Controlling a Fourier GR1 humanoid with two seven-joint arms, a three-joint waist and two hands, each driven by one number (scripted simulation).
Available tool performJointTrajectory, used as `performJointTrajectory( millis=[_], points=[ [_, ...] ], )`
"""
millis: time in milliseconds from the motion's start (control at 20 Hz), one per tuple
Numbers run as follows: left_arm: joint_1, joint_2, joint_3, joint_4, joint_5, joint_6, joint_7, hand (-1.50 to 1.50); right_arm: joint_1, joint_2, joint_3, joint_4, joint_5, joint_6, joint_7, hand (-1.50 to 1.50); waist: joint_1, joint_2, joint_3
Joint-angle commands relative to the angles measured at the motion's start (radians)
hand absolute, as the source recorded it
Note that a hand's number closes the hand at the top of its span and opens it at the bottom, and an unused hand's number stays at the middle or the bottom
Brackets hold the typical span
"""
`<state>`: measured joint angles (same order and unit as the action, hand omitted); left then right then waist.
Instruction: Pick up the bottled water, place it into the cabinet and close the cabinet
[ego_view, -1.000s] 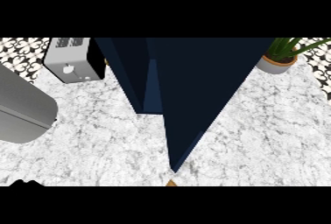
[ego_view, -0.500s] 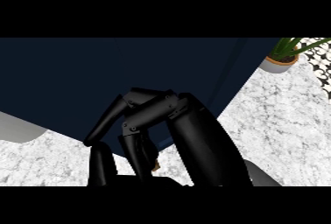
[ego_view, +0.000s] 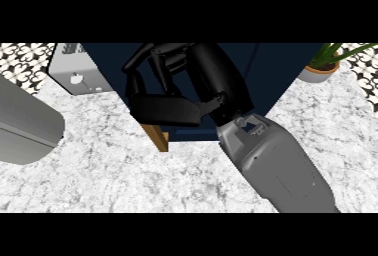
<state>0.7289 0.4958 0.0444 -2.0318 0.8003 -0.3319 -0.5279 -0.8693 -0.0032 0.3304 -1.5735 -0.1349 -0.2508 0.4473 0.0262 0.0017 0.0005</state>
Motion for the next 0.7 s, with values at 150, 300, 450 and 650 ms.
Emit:
performJointTrajectory(
  millis=[150, 300, 450, 650],
  points=[
    [-0.049, 0.033, 0.093, 0.043, 0.076, -0.051, 0.053, 1.50, -0.067, 0.003, -0.116, 0.286, -0.034, 0.094, -0.144, 1.50, -0.005, 0.004, -0.001],
    [-0.042, 0.003, 0.057, 0.006, 0.059, -0.012, 0.079, 1.50, -0.093, 0.003, -0.094, 0.393, -0.025, 0.083, -0.214, 1.50, 0.003, 0.007, -0.001],
    [-0.035, -0.011, 0.060, 0.029, 0.017, -0.044, 0.041, 1.50, -0.116, -0.016, -0.134, 0.446, -0.038, 0.091, -0.230, 1.50, 0.011, 0.008, -0.001],
    [-0.088, 0.006, 0.057, 0.003, 0.050, -0.011, 0.086, 1.50, -0.116, -0.063, -0.144, 0.498, -0.054, 0.113, -0.253, 1.50, 0.007, 0.017, -0.001]
  ],
)
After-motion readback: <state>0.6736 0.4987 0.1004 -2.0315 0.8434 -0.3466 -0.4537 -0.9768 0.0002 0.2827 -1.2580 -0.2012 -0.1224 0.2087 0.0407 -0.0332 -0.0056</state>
